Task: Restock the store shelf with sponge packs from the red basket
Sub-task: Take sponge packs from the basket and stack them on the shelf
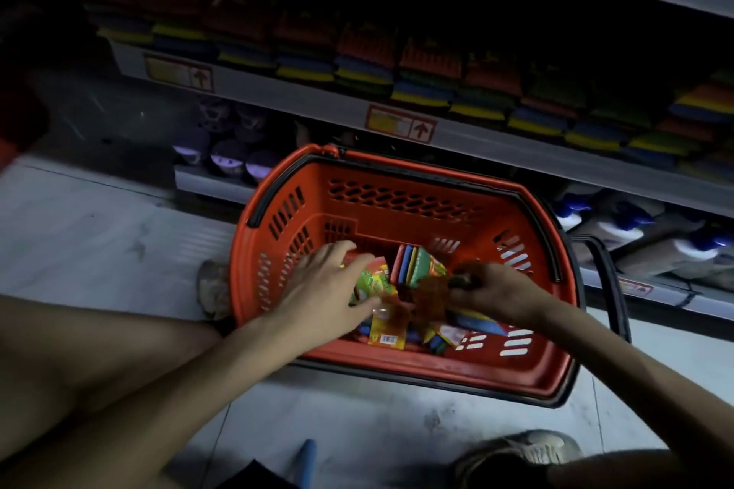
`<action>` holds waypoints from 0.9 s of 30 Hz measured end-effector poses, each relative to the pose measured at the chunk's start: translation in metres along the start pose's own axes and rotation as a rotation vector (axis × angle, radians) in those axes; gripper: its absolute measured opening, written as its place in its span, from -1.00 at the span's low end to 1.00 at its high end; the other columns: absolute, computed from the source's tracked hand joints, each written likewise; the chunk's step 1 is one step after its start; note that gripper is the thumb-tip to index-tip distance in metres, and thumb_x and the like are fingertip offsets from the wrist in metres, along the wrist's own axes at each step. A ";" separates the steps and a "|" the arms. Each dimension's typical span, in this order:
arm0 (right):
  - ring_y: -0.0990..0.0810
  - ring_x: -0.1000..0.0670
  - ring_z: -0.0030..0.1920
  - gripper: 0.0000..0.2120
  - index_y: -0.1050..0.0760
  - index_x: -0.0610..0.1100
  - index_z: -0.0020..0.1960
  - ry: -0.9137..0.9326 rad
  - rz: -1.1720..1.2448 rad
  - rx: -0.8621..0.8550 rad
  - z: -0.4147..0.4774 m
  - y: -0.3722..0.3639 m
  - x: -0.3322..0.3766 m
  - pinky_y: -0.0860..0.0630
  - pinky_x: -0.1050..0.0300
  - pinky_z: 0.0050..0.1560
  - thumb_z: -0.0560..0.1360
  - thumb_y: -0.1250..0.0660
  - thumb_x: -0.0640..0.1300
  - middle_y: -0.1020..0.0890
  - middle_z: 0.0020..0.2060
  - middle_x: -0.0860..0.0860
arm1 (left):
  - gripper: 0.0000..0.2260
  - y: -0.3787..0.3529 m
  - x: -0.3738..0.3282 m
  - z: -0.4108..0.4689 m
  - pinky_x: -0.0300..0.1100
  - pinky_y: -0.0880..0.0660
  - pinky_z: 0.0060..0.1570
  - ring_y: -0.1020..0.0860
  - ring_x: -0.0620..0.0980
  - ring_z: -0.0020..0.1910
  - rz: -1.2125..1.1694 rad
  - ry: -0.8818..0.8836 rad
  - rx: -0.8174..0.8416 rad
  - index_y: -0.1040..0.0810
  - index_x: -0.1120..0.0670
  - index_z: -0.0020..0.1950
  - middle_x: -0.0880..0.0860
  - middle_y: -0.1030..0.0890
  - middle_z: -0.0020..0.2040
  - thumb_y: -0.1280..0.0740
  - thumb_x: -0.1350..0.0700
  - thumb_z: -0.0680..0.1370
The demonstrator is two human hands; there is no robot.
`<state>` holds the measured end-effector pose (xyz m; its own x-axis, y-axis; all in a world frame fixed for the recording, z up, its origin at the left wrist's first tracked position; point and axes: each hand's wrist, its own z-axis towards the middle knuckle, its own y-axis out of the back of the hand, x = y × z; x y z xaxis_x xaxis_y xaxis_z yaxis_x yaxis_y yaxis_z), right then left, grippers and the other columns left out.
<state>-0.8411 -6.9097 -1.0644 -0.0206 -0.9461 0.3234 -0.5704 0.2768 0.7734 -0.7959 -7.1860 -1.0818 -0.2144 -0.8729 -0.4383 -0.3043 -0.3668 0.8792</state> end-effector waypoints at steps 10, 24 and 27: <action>-0.44 0.14 0.31 -0.25 -0.36 -0.02 0.51 0.429 0.317 -0.302 -0.011 -0.024 0.081 -0.43 0.21 0.35 0.39 -0.50 0.12 -0.42 0.32 0.06 | -0.31 0.018 -0.010 0.006 0.12 -0.68 0.06 -0.70 0.13 0.13 -1.449 0.603 0.055 -0.45 -0.07 0.39 0.04 -0.67 0.24 -0.58 -0.26 0.35; -0.67 -0.08 0.13 -0.65 -0.56 -0.12 0.34 -0.052 0.200 -0.254 0.074 -0.037 0.013 -0.62 0.04 0.11 0.57 -0.43 -0.15 -0.69 0.21 -0.08 | -0.10 0.029 0.022 0.004 0.12 -0.45 0.37 -0.54 -0.01 0.30 -1.316 0.696 -0.389 -0.16 -0.21 0.60 -0.13 -0.53 0.36 -0.62 -0.02 0.40; -0.57 -0.15 0.32 -0.41 -0.41 -0.10 0.49 -0.046 -0.018 -0.146 0.095 -0.059 0.001 -0.52 0.08 0.24 0.50 -0.47 -0.19 -0.57 0.38 -0.13 | -0.10 0.026 0.023 0.003 0.05 -0.49 0.27 -0.57 -0.02 0.26 -1.314 0.698 -0.360 -0.22 -0.18 0.57 -0.12 -0.59 0.30 -0.65 0.01 0.36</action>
<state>-0.8854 -6.9428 -1.1620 -0.0512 -0.9569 0.2858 -0.4452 0.2781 0.8511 -0.8116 -7.2143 -1.0697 0.5154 0.1869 -0.8363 0.3320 -0.9433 -0.0062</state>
